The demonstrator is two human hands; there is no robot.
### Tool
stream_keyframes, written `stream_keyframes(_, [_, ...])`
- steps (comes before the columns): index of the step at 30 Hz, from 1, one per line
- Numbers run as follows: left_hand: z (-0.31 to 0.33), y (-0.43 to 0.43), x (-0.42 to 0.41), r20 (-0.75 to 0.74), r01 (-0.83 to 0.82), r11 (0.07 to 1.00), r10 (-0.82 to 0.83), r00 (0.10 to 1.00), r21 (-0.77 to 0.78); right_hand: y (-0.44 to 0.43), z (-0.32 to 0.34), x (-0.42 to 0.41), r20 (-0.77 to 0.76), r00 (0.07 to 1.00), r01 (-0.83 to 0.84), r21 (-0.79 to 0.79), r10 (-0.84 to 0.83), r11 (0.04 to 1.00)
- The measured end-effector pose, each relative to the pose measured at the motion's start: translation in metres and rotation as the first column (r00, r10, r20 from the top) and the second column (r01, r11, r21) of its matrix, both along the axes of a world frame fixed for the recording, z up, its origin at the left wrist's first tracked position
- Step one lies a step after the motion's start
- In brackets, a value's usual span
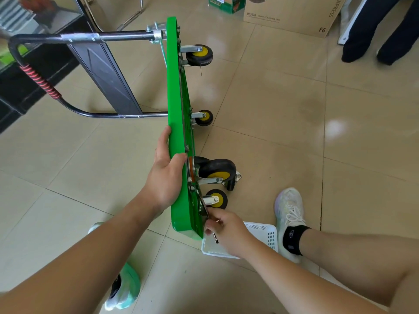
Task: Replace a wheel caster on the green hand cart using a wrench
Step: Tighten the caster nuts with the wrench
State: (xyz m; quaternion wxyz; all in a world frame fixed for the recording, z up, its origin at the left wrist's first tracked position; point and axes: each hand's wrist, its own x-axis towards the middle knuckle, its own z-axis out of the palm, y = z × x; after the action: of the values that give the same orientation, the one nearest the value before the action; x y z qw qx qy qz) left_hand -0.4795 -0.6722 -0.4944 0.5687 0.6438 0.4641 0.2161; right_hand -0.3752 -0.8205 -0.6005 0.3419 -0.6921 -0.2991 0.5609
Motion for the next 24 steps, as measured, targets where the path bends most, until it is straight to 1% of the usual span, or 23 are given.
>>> stream_keyframes(4, [0.002,0.000,-0.001,-0.014,-0.008,1.000,0.008,1.000,-0.001,-0.021,0.012,-0.002,0.041,0.999,0.005,-0.041,-0.004,0.999])
stream_keyframes(7, [0.004,-0.001,-0.001,-0.026,-0.010,1.000,0.009,1.000,-0.004,-0.030,0.029,-0.008,0.029,1.000,-0.010,-0.050,0.012,0.999])
stream_keyframes(10, [0.007,-0.002,-0.002,-0.031,-0.008,1.000,0.008,0.999,-0.014,-0.033,0.047,-0.014,-0.038,0.999,-0.028,-0.051,0.026,0.998])
stream_keyframes(13, [0.006,-0.001,-0.004,-0.036,-0.009,1.000,0.008,0.999,-0.021,-0.029,0.063,-0.018,-0.186,0.982,0.016,-0.077,-0.030,0.997])
stream_keyframes(15, [0.006,-0.001,-0.004,-0.043,-0.008,1.000,0.007,0.999,-0.023,-0.024,0.070,-0.017,-0.233,0.971,0.029,-0.090,-0.050,0.996])
stream_keyframes(24, [0.004,0.000,-0.003,-0.040,-0.012,1.000,0.011,0.999,-0.026,-0.008,0.075,-0.010,-0.261,0.965,-0.027,-0.070,0.007,0.997])
